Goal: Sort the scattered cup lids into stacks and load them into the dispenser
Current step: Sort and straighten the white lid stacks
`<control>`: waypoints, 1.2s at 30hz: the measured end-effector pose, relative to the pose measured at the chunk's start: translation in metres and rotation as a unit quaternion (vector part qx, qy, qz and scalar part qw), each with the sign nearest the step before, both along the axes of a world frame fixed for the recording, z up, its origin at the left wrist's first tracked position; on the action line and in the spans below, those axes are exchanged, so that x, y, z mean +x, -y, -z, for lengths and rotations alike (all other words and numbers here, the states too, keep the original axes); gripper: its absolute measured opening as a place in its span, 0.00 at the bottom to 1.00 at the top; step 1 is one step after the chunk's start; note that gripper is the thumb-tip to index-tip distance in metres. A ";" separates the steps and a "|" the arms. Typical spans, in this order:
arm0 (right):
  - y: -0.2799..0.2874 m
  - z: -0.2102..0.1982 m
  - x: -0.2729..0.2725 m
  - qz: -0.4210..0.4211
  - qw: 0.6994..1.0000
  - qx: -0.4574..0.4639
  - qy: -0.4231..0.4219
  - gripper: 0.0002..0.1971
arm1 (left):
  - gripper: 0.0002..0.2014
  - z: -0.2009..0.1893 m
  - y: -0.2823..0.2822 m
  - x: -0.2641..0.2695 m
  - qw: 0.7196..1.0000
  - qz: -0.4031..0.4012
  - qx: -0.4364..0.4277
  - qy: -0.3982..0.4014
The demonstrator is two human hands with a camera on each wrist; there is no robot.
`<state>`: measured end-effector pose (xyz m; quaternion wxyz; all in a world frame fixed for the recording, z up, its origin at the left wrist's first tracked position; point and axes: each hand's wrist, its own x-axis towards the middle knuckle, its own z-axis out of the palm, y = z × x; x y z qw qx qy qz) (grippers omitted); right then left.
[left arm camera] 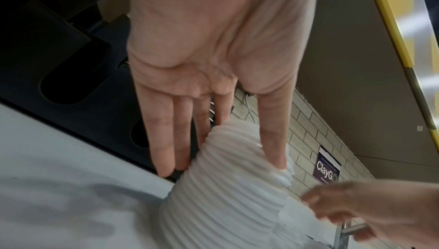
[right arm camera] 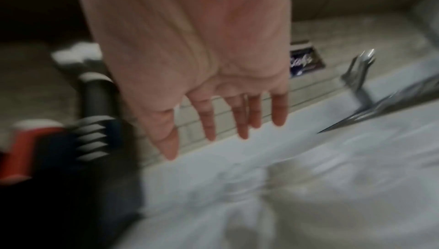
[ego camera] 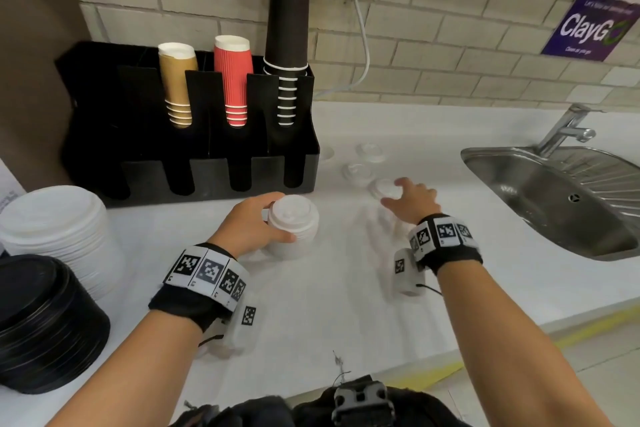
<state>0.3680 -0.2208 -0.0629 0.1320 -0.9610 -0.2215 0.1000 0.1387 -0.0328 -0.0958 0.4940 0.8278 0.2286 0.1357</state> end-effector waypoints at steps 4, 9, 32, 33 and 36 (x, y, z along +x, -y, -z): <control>0.010 0.017 0.031 0.050 0.991 -0.125 -0.001 0.29 | 0.29 0.001 0.000 0.001 1.000 -0.021 -0.009 -0.011; 0.011 0.029 0.040 0.037 0.989 -0.140 0.002 0.29 | 0.30 0.002 0.000 0.001 0.999 -0.024 -0.002 -0.024; -0.047 0.018 -0.115 -0.252 0.912 0.311 -0.089 0.21 | 0.39 -0.008 0.013 -0.005 0.997 -0.063 0.042 -0.023; -0.048 0.017 -0.115 -0.255 0.912 0.310 -0.082 0.21 | 0.44 -0.008 0.013 -0.005 0.997 -0.071 0.032 -0.025; -0.052 0.015 -0.118 -0.262 0.918 0.293 -0.061 0.20 | 0.54 -0.008 0.013 -0.005 0.997 -0.078 0.013 -0.026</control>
